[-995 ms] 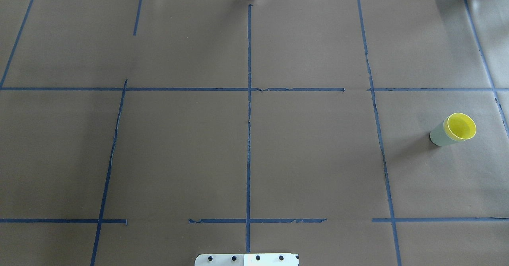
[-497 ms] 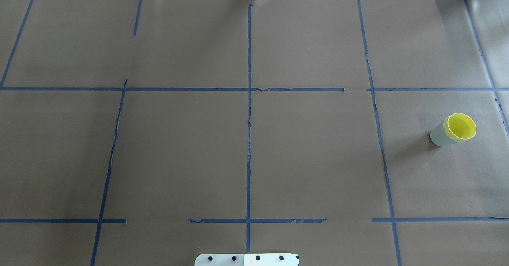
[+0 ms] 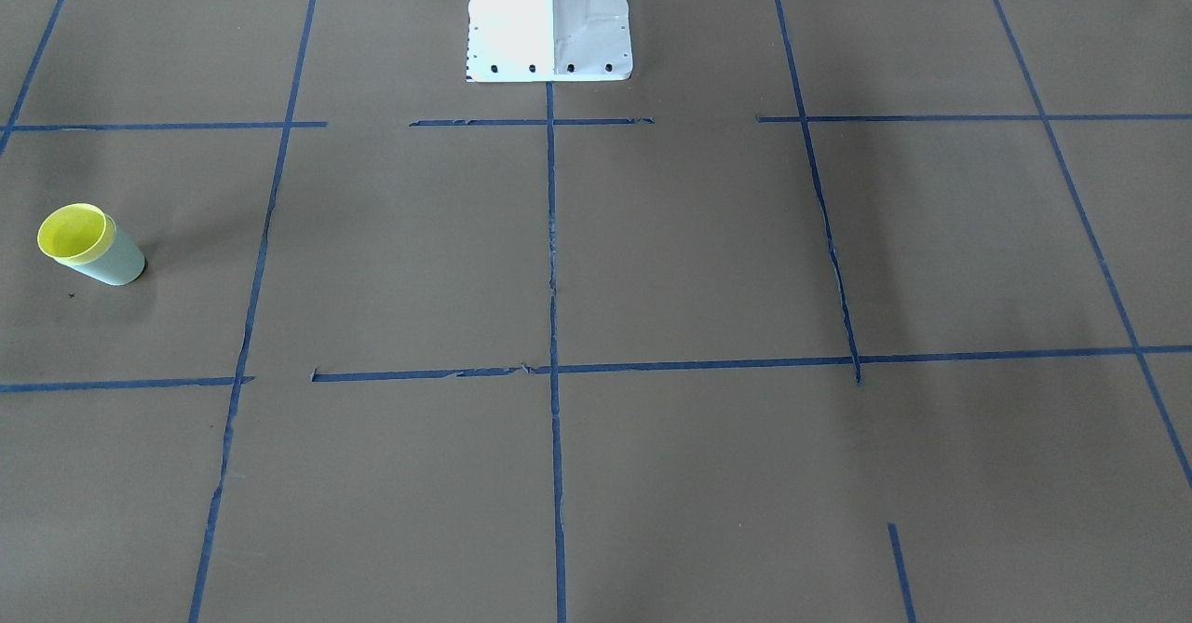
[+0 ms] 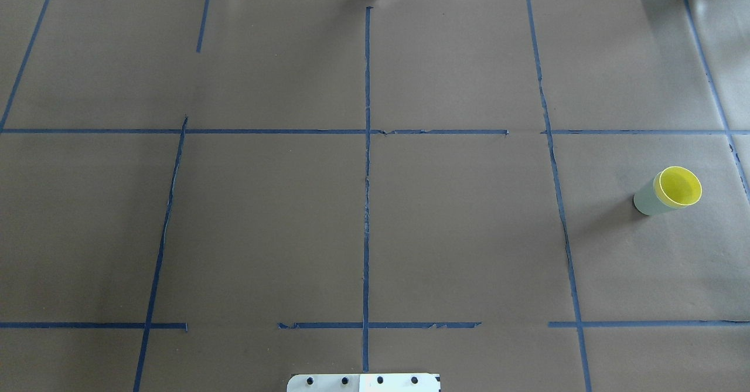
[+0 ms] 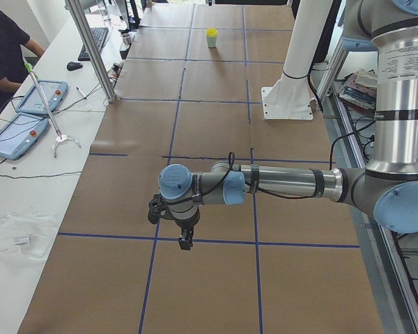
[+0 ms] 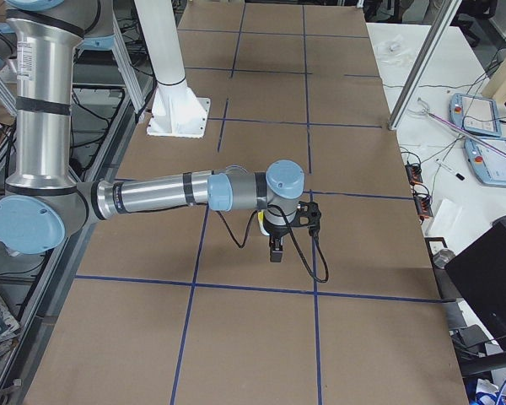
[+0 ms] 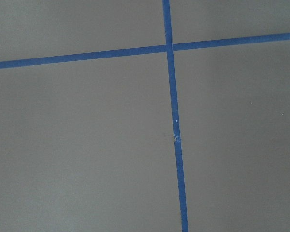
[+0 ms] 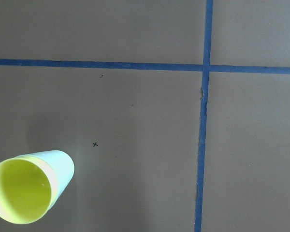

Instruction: Transfer and stack yellow cup on green cup

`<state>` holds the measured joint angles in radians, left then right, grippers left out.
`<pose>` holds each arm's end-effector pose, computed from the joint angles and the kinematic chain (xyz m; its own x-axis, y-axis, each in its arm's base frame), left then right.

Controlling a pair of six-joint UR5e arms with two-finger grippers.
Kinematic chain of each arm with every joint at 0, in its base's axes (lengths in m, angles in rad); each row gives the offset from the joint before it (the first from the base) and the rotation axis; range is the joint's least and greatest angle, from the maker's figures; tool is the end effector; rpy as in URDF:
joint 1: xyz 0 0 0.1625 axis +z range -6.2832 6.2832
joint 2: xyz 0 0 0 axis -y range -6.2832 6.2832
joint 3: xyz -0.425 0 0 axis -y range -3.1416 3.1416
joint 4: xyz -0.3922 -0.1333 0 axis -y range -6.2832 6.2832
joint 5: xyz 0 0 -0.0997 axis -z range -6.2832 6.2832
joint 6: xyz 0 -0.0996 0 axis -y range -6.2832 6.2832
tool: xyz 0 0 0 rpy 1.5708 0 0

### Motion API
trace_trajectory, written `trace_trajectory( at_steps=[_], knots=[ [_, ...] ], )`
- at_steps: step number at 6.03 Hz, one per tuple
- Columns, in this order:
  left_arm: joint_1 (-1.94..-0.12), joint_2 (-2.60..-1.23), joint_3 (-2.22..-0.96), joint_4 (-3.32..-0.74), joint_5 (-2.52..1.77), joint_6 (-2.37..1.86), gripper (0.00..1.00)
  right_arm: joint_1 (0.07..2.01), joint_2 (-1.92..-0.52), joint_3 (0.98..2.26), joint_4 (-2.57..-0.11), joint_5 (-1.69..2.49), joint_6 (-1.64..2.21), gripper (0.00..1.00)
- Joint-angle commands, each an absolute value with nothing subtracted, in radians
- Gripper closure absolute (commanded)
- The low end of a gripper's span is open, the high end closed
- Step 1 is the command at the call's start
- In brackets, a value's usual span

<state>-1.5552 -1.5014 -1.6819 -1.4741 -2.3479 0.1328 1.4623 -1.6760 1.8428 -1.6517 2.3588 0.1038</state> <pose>-0.0563 -0.4590 0.6465 0.7051 0.1050 -0.7013 -0.1099 0.9932 0.0382 0.0139 -0.4516 0.5815 0.7020 -0.0335 0.7114 0.0353 0.9993 0.0121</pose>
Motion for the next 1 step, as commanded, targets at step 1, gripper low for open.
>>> trace_trajectory(
  at_steps=[1],
  knots=[
    [-1.554,-1.538,-1.692,-1.471,-2.345,0.133,0.0,1.46,-1.677,1.844,-1.652,2.359,0.104,0.0]
  ],
)
